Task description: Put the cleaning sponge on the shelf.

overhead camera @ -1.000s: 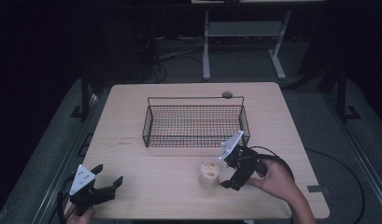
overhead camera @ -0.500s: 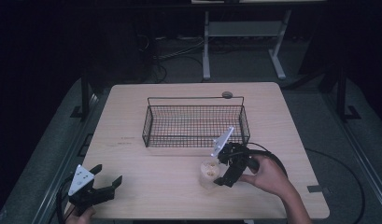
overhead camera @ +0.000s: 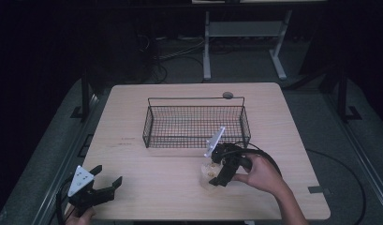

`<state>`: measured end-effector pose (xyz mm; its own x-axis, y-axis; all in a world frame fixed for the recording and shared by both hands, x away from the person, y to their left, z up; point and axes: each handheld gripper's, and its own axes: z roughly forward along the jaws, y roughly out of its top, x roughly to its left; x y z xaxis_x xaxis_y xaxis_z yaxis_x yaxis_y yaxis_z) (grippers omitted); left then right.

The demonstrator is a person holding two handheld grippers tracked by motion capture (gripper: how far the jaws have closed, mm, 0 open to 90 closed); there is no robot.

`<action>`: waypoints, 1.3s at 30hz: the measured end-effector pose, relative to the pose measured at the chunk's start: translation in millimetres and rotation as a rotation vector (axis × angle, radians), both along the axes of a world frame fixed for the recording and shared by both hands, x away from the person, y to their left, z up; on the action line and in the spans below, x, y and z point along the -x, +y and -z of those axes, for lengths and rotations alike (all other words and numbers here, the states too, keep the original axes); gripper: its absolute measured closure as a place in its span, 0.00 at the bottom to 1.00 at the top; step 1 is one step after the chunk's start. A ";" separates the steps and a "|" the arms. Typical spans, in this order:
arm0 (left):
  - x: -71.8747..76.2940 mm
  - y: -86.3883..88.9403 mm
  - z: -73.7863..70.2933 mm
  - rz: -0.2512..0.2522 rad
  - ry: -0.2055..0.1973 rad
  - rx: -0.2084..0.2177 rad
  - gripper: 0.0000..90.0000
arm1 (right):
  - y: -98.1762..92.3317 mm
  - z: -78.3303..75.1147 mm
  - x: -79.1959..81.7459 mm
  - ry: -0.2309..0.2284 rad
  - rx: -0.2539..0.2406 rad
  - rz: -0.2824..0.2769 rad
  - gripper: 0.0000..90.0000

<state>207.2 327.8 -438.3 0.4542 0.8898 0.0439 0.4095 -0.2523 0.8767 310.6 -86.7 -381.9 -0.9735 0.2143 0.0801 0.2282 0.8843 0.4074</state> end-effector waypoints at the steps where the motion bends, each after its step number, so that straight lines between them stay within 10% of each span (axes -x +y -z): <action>1: 0.0 -0.3 0.0 0.002 0.000 -0.001 0.15 | 0.8 0.6 -0.6 0.000 0.001 -0.001 0.16; 39: 0.0 0.4 -0.7 0.002 -0.003 -0.001 0.15 | 10.0 9.4 -5.7 0.010 0.064 -0.006 0.30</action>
<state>207.2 328.2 -437.6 0.4559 0.8888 0.0462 0.4067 -0.2542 0.8775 316.3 -76.8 -391.3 -0.9739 0.2138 0.0759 0.2268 0.9096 0.3482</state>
